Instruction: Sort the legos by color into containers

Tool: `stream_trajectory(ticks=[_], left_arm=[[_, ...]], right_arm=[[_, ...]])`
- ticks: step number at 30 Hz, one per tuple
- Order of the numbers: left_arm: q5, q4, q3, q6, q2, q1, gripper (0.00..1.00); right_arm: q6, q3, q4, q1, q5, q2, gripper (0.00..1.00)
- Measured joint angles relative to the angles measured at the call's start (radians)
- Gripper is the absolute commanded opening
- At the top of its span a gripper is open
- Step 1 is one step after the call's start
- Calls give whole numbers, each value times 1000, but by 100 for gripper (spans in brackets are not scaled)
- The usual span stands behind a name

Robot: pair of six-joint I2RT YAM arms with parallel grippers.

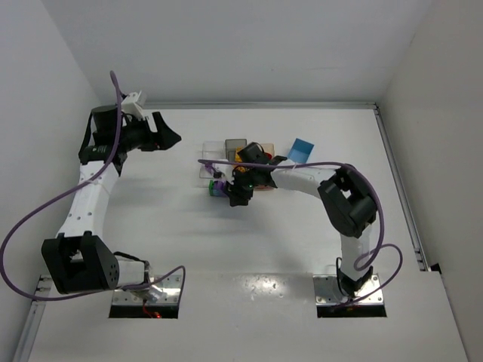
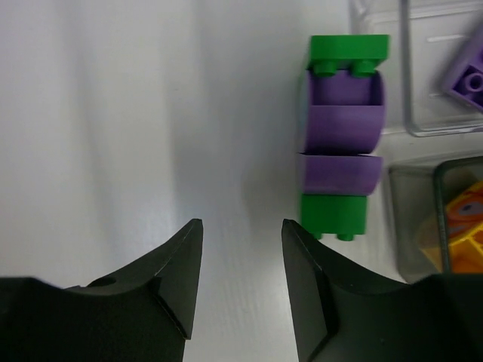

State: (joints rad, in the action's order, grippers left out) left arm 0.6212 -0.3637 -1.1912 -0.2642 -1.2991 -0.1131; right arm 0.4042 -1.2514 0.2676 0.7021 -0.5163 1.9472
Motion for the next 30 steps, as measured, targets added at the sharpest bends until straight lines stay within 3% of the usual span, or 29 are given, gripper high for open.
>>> stream_trajectory(ticks=[13,21,30], left_arm=[[8,4,3,24,-75,-14,85],[22,4,3,23,-102,-15,85],[38,6,3,20,-107,-15,84]], right_arm=[[75,-60,34,-3,122,72,47],[87,-61,23,-3,168,79,56],[69,-109,2,4,195,103,59]])
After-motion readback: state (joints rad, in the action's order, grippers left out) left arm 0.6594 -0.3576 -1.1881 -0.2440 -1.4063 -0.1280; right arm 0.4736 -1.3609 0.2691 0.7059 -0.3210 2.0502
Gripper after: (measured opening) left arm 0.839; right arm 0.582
